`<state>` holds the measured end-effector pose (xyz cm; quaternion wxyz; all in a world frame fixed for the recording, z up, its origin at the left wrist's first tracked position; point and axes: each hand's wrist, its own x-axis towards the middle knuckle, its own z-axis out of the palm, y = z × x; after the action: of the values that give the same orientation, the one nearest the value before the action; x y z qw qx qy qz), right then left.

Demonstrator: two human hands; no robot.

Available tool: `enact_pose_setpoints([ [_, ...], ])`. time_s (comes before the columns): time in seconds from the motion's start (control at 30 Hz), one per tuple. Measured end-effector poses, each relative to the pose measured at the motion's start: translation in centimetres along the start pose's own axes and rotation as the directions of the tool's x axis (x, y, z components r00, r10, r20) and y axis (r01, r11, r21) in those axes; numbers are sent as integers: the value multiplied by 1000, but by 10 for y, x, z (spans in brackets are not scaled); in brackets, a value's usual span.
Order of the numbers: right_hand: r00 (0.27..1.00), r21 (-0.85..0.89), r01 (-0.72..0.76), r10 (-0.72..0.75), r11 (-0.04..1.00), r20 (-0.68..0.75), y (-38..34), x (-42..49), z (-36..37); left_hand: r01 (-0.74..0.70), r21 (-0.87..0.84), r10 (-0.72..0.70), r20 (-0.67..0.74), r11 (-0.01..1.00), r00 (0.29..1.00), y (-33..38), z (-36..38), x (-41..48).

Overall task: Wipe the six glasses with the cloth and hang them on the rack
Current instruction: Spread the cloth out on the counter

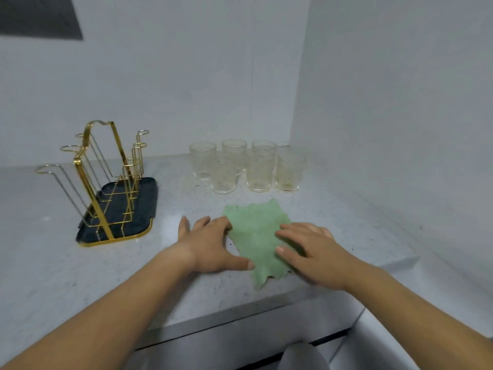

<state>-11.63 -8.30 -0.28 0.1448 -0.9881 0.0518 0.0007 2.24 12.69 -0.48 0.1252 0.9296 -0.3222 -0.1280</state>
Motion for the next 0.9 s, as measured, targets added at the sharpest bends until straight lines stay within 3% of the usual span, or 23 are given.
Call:
enact_pose_setpoints([
  [0.1, 995, -56, 44, -39, 997, 92, -6, 2, 19, 15, -17, -14, 23, 1000, 1000, -25, -8, -15],
  [0.2, 993, -55, 88, -83, 995, 88, -19, 2, 32, 3, -77, -1, 20, 997, 1000, -43, -11, -26],
  [0.27, 996, 50, 86, -88, 995, 34, -19, 1, 31, -49, -115, 46, -34, 992, 998, -45, -10, -30],
  [0.37, 990, 248, 136, -123, 959, -67, -14, 1, 24, -239, -191, 203, -190, 952, 961, -41, -6, -39],
  [0.43, 986, 301, 153, -125, 941, -110, -7, 2, 21, -295, -254, 245, -213, 921, 946, -35, 1, -46],
  [0.57, 991, 332, 128, -109, 934, -76, 9, 3, 17, -300, -268, 263, -165, 916, 951, -31, 16, -50],
  [0.73, 992, 330, 123, -126, 936, -12, 22, 4, 12, -195, -416, 163, -112, 888, 980, -35, 15, -48],
  [0.9, 992, 347, 116, -124, 931, 1, 27, 2, 6, -186, -393, 149, -124, 900, 981, -33, 13, -49],
])
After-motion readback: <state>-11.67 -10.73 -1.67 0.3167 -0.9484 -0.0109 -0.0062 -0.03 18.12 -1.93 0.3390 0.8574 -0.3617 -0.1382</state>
